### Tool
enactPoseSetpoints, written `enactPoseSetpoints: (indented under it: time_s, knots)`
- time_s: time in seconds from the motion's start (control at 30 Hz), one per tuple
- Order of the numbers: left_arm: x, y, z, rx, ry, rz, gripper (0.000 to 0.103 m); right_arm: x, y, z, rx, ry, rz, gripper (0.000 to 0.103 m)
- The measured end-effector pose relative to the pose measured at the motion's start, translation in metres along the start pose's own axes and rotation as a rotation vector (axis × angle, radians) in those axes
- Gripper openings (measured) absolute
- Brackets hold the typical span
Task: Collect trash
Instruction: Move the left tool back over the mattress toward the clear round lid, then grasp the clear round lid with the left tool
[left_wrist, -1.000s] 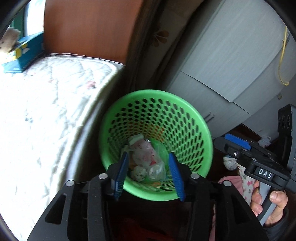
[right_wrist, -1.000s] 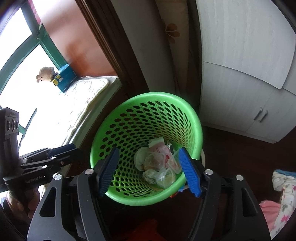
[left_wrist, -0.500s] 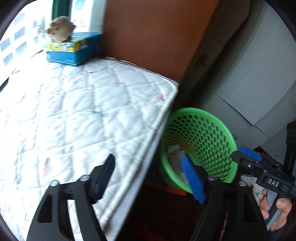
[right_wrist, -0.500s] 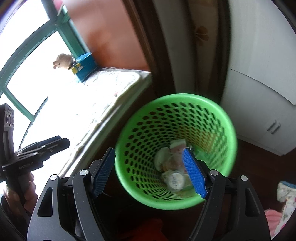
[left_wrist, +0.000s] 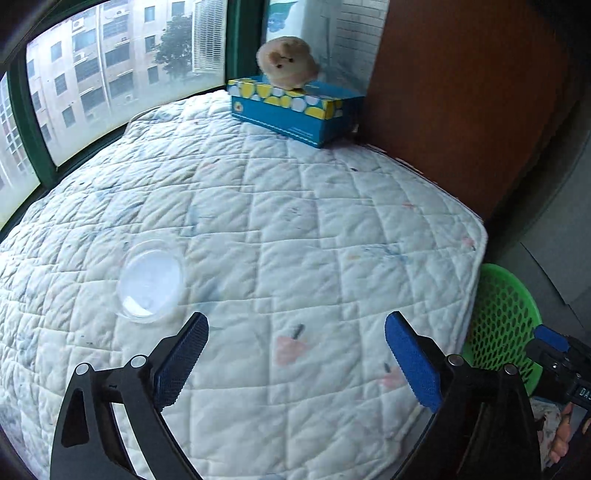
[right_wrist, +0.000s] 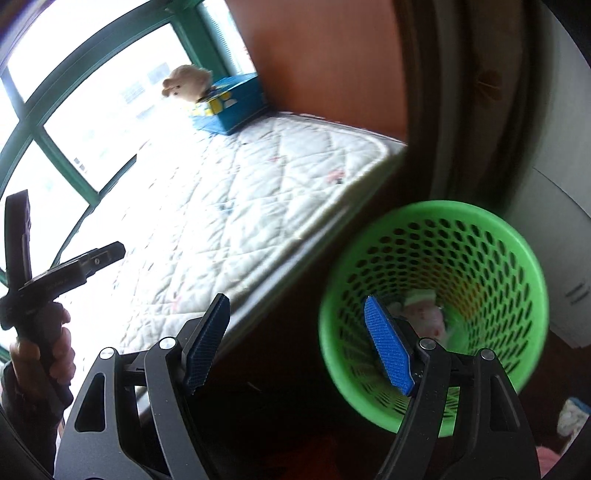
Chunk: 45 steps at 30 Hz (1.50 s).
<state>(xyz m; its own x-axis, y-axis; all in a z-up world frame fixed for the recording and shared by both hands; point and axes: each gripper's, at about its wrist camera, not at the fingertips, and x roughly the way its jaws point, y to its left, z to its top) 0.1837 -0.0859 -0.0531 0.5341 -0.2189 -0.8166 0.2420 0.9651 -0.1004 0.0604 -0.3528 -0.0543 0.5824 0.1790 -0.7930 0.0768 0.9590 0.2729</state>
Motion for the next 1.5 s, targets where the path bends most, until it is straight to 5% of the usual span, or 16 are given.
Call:
enactPoseSetpoints:
  time_s: [0.27, 0.5, 1.0, 1.5]
  knots:
    - [0.020, 0.078, 0.010, -0.062, 0.028, 0.109, 0.095, 0.023, 0.047, 0.010, -0.069, 0.033, 0.054, 0.075]
    - [0.044, 0.114, 0.014, -0.079, 0.077, 0.104, 0.095, 0.041, 0.076, 0.014, -0.112, 0.062, 0.081, 0.075]
    - [0.082, 0.129, 0.021, -0.096, 0.120, 0.070, 0.095, 0.065, 0.099, 0.015, -0.143, 0.111, 0.090, 0.075]
    - [0.063, 0.125, 0.015, -0.100, 0.066, 0.042, 0.089, 0.091, 0.128, 0.025, -0.198, 0.116, 0.095, 0.075]
